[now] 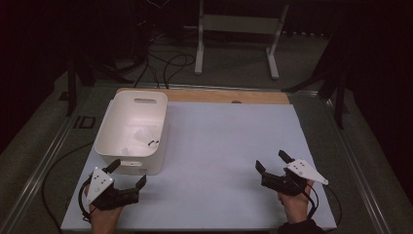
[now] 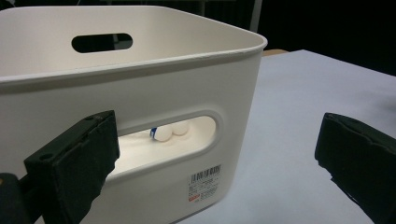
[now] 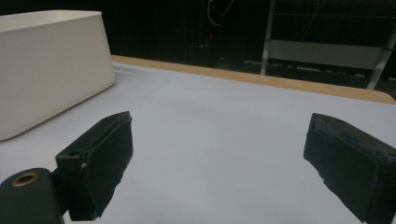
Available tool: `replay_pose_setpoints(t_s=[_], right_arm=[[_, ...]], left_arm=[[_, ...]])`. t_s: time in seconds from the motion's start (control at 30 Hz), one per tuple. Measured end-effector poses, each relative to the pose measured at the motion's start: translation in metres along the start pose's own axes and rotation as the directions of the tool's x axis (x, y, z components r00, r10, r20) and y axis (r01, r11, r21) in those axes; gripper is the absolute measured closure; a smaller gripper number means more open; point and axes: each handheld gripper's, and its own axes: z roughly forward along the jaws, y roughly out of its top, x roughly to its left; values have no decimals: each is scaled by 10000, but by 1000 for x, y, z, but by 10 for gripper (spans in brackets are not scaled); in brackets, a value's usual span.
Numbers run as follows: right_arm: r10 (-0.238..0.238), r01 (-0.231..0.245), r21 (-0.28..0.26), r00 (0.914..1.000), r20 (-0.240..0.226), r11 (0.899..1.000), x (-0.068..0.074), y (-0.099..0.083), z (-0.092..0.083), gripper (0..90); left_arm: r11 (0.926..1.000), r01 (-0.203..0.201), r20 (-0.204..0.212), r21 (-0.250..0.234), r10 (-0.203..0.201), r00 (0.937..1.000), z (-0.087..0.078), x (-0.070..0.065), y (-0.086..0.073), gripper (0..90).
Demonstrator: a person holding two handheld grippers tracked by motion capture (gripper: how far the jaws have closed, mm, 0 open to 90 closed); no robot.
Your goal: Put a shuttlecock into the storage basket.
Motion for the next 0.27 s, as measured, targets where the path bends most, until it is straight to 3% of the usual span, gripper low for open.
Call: replay_pose_setpoints(t_s=[0.27], right_arm=[[77,-74,-212,9999,145,9997,-4,-9,-6,81]], left_arm=[[9999,-74,-57,90,74,10000,2,1,0,5]])
